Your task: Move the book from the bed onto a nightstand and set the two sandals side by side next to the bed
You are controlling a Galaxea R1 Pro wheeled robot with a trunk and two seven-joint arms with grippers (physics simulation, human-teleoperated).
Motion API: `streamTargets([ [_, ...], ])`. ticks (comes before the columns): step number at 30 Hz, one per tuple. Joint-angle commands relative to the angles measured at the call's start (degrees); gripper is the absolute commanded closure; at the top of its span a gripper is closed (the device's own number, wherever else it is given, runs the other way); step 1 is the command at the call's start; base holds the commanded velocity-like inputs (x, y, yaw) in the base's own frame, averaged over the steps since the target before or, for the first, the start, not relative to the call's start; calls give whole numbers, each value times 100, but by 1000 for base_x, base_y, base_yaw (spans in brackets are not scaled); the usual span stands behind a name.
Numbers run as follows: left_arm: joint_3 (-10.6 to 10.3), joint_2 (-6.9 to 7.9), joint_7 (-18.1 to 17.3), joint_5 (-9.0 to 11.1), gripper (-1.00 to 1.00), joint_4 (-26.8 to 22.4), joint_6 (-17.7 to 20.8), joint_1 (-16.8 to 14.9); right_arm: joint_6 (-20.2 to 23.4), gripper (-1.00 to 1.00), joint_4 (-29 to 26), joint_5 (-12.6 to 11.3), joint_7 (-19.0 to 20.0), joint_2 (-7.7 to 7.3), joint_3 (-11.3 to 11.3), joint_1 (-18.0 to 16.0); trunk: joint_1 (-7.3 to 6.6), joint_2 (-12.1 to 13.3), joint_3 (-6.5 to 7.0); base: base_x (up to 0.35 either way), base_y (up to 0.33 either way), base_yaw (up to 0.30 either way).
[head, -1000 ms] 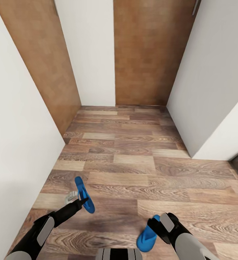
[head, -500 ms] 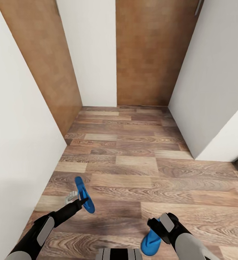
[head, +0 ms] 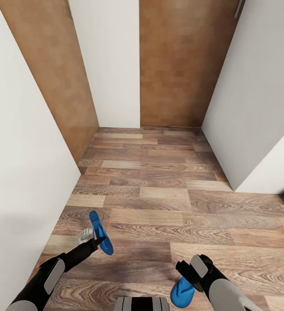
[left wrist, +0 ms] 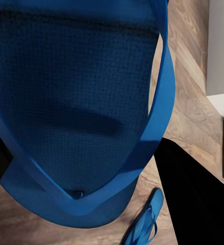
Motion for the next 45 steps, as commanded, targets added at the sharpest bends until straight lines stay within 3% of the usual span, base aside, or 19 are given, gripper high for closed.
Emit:
streamTargets([
  [1,10,-1,-23,38,100,1,49,-2,18,-100,-15,-64,-45,3,4,1,-1,-2,-4,0,0,0],
  [26,10,-1,-17,40,100,1,54,-2,18,-100,-9,-64,-45,3,4,1,61,-34,-536,0,0,0],
  [45,10,-1,-23,37,100,1,55,-2,18,-100,-6,-63,-45,12,4,1,63,-35,-558,57,0,0],
])
